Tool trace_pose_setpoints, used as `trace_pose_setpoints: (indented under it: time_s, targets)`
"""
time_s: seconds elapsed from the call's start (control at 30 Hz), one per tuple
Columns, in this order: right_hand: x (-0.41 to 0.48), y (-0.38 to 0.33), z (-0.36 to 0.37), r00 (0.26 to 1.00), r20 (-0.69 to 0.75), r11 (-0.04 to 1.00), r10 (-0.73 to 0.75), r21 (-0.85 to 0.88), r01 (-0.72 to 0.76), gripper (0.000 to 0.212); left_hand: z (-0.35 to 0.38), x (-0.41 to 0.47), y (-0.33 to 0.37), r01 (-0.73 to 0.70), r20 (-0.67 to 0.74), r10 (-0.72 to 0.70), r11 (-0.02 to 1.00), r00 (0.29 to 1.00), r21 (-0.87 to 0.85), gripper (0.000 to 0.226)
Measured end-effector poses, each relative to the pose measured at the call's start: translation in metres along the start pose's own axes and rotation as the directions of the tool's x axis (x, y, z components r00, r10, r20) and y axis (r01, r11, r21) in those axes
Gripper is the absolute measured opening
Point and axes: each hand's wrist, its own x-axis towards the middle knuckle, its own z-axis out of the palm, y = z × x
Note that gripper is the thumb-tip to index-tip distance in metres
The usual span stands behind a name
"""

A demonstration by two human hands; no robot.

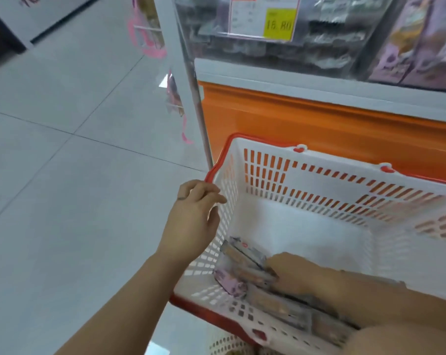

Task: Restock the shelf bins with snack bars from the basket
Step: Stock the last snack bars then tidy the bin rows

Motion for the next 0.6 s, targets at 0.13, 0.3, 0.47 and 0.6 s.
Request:
trace_pose_setpoints:
  time_s: [0.13,0.3,0.47,0.6]
  targets:
    - [0.007,-0.003,0.012,0.999,-0.046,0.999,0.027,-0.040,-0.028,0.033,0.001,0.001,0.000,-0.004,-0.015,0.003,1.000,1.000,-0.011,0.025]
    - [-0.012,-0.005,-0.009,0.969,-0.247,0.999,0.000,0.044,0.012,0.023,-0.003,0.001,0.001,-0.036,0.009,0.036,0.999,0.999,0.038,0.024]
    - [-0.062,0.002,-0.062,0.826,-0.539,0.983,-0.167,-0.025,0.182,0.034,-0.040,0.024,0.016,0.052,0.318,-0.101,0.986,0.943,0.157,0.027]
    - [-0.116,-0.005,-0.107,0.487,-0.761,0.903,-0.429,-0.345,0.257,0.040,-0.094,0.054,0.055,0.155,0.607,-0.179,0.984,0.774,0.092,0.040]
